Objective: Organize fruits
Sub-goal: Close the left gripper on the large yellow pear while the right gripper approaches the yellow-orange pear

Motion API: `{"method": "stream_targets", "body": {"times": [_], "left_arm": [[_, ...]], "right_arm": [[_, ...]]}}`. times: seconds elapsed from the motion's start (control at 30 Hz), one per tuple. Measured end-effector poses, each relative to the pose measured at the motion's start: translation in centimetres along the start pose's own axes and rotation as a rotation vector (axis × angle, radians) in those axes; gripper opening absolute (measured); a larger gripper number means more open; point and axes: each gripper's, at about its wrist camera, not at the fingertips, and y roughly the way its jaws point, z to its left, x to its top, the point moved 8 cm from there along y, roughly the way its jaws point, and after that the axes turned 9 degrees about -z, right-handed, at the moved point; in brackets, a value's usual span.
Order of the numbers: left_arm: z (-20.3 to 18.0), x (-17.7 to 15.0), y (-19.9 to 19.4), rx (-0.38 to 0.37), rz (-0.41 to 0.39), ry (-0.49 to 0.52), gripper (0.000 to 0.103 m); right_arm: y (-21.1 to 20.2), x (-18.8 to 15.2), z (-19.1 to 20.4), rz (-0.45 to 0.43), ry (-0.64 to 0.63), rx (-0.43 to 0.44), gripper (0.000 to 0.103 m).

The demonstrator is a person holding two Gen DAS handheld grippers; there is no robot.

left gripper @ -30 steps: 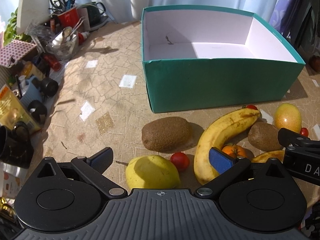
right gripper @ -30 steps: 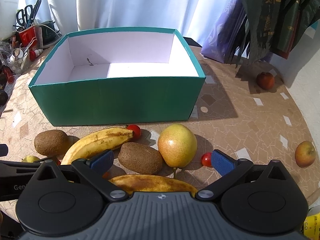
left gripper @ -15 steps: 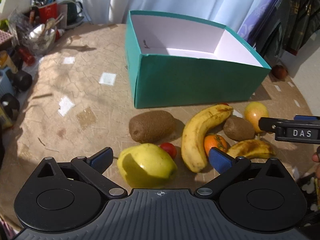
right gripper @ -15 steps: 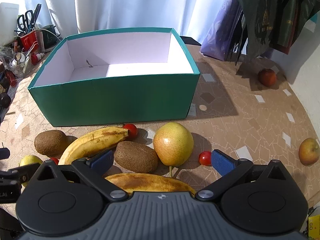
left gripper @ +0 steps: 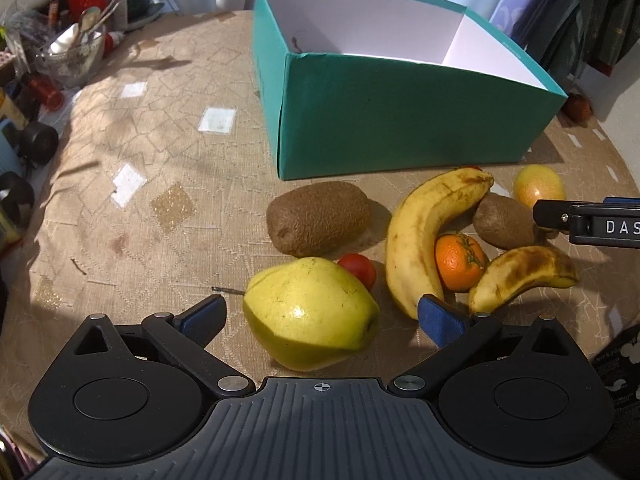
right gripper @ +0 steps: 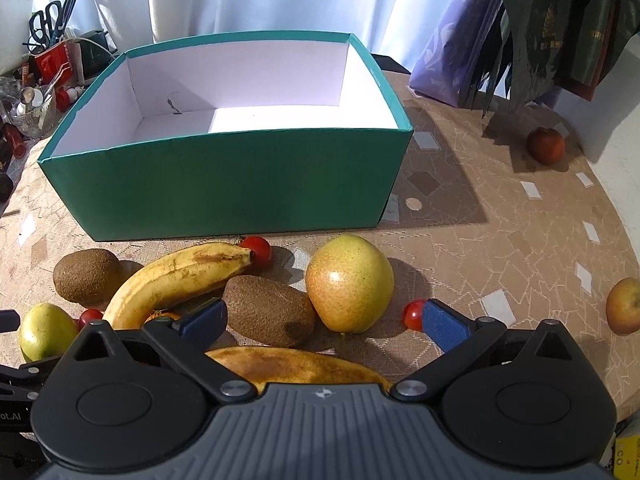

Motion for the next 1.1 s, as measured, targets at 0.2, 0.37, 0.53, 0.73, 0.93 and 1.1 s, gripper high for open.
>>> {"method": "stream_targets", "body": {"times": [0.2,0.37,0.53,0.73,0.93,1.1], "left_arm": [[0.0,0.0,0.8,-0.012,0.027,-0.018,0.103],[0.0,-0.1,1.7,0.001,0.063,-0.011,0.094],[0.2,-0.1,2.1,-0.014,0.082,-0.031,0.094],[0.8,0.1,2.1,0.01,0.086,-0.03,0.077],[0.8,0.2,2.1,0.001,0.081,-0.029,0.076],[0.9,0.3,1.5,0.009,0.075,-0.05,0.076]], "right_arm": [[0.8,-0.1,-0.2,0.016,0.011,-0.004,0.103],[1.5,-0.3,-0.4,0.032,0.019,-0.006,0.103],[1.9,-0.2,-0.7,0.039,0.019,-0.013,0.103],[2.0,-0.1,-1.9,0.034,0.018,-0.043,0.103],[2.0,-0.3,-2.8,0.04,0.018,-0.072,0.103],[1.8,-0.8,-4.5,0.028,0.023,-0.068,0.103]]}}
